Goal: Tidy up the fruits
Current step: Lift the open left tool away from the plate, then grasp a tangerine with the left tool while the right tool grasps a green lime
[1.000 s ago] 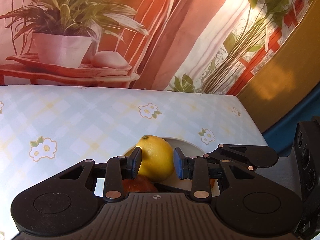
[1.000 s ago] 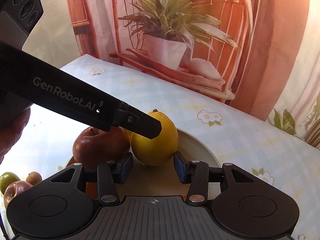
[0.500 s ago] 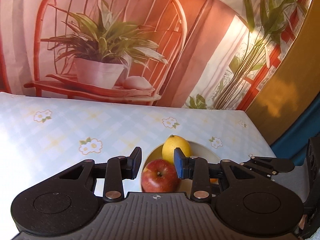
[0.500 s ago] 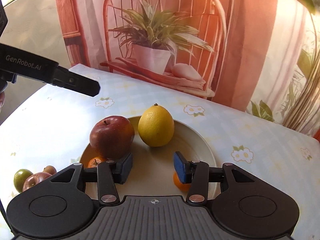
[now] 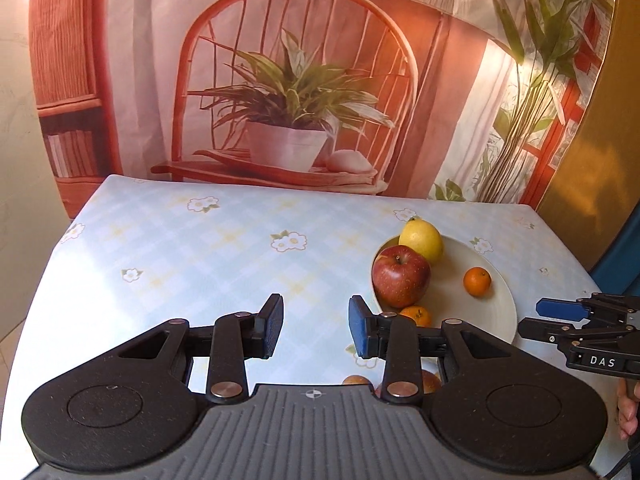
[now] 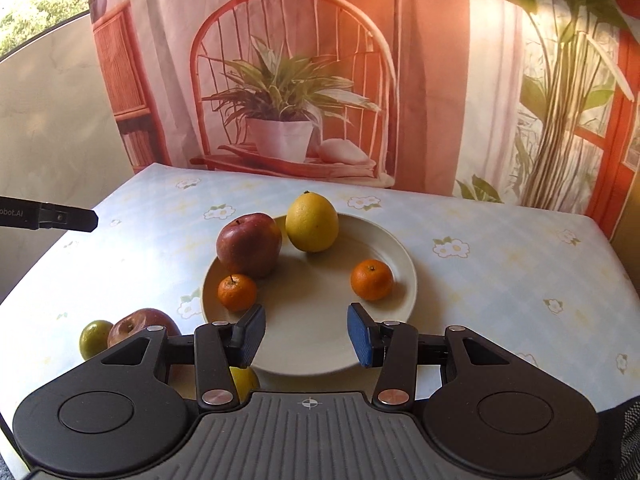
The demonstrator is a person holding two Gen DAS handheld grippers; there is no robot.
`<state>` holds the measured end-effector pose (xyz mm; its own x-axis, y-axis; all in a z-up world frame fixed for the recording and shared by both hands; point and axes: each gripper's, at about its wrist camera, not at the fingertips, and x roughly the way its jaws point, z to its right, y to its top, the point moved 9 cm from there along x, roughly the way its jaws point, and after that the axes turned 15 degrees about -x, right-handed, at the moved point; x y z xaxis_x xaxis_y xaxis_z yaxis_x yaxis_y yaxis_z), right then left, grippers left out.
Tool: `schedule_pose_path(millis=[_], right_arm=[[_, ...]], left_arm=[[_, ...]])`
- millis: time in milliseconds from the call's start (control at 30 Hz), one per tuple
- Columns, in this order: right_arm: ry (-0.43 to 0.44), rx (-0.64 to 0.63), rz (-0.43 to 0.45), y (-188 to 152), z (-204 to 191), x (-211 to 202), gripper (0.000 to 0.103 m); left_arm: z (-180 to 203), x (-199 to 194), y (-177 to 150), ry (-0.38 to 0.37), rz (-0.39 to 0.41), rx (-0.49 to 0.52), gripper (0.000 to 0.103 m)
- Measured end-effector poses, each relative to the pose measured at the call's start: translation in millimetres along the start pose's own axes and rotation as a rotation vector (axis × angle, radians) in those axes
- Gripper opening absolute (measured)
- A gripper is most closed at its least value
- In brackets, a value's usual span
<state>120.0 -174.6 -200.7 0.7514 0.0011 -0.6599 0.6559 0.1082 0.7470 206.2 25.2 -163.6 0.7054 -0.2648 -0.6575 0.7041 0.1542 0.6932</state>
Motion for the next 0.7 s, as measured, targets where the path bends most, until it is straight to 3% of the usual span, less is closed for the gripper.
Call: schedule_pose_path(millis=[300, 500, 700], right_arm=[[-0.01, 0.041, -0.027, -25.5, -0.8, -14.6, 0.042], [-0.009, 0.045, -0.057, -40.2, -4.9, -11.4, 0.043], [0.003, 0.032, -0.069, -45.7, -12.2, -7.8, 0.043]], left_arm=[[-1.6, -22.8, -21.2, 0.023, 0.052, -0.021, 0.038], [-18.5, -25.2, -38.7, 0.006, 0.029, -0.147, 0.038], [-31.8, -23.1, -51.9, 0.038, 0.013, -0.155, 0.038]])
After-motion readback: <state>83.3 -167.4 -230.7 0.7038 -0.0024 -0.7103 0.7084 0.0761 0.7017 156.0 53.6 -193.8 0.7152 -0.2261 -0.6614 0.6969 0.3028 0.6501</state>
